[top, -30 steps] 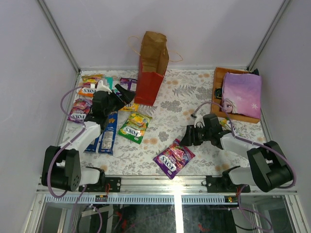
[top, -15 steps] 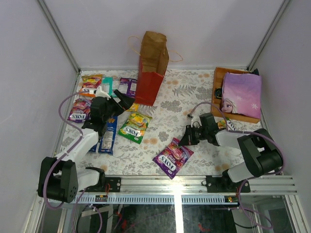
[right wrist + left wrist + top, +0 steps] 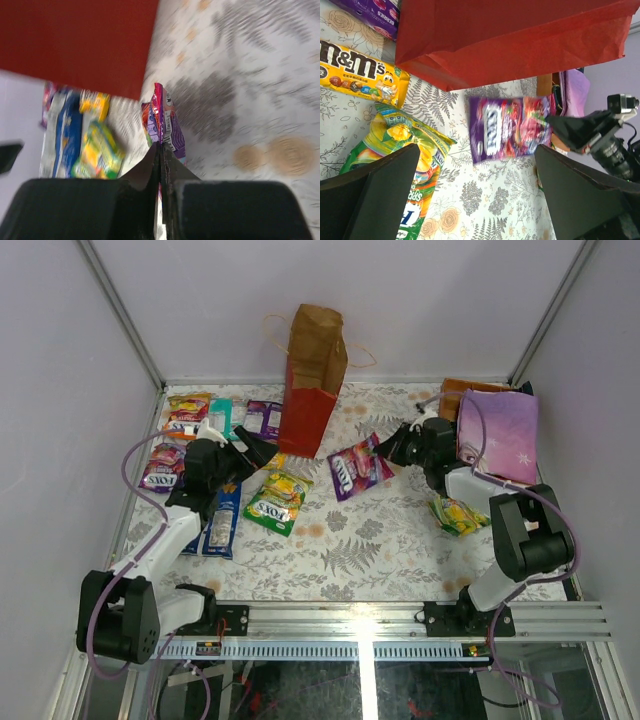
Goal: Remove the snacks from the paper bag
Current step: Move the snack to the center of the board.
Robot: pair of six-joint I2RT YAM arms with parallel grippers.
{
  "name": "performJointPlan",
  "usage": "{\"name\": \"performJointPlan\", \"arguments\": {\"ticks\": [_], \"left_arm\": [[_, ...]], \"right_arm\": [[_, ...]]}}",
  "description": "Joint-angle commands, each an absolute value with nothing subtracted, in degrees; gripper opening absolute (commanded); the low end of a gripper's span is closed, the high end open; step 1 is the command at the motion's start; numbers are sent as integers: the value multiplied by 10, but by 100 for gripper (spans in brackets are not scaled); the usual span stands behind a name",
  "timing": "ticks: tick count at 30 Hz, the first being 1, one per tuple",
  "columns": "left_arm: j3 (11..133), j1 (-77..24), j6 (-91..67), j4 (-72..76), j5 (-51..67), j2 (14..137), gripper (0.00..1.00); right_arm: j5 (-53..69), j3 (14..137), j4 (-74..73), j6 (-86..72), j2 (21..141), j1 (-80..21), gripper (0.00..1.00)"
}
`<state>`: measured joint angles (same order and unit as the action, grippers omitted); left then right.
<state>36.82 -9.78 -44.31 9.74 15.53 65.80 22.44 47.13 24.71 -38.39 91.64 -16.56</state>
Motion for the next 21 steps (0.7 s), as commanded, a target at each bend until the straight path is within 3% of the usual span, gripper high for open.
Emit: {"name": "performJointPlan", "arguments": {"ticks": [1,11,21], "left_arm": [[394,-101,-438,74,161,637,99],[413,-101,-429,58,158,660,100],[429,-101,-412,35,158,680,100]], "right_arm": [[96,519,289,-459,948,-137,0],[57,700,375,-482,1160,-116,0],[73,1081,236,-451,1402,-106,0]]}}
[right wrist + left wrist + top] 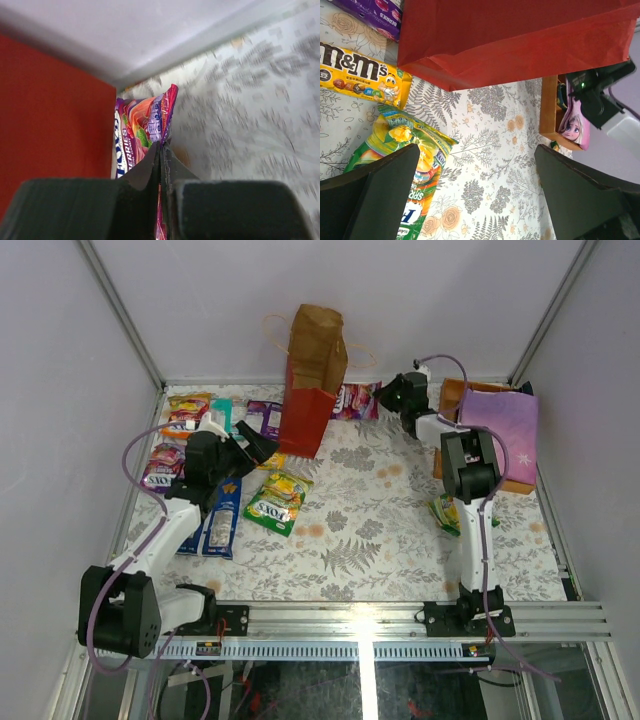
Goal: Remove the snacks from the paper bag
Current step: Move the snack to the center of the board.
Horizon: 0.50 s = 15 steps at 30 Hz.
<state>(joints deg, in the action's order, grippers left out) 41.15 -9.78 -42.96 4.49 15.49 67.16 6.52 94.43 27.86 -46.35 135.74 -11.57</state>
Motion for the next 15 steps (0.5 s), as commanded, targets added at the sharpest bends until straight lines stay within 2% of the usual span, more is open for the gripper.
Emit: {"name": "performJointPlan", "arguments": {"ticks": [1,2,3,5,6,7,10,15], "left_arm": [[430,-101,-409,33,157,680,100],[431,-100,-407,31,155,680,100],[432,-100,-406,31,153,679,100],[433,-100,-404,28,149,677,100],[434,-100,-403,28,150,677,100],[434,-100,-403,27,151,676,100],[443,-100,-397,14,154,677,100],[483,-99,-379,-29,177,677,100]], "right_arm": [[79,1101,225,-449,1414,-104,0],[86,1114,217,-445,1422,-102,1],[94,1123,211,-439,1425,-98,13],[116,1128,189,-422,1417,-90,52],[123,1121,172,-413,1402,-86,63],[130,1103,160,-402,1379,-80,70],[144,987,164,-377,1268,-64,79],[85,773,136,-337,1017,-61,79]]}}
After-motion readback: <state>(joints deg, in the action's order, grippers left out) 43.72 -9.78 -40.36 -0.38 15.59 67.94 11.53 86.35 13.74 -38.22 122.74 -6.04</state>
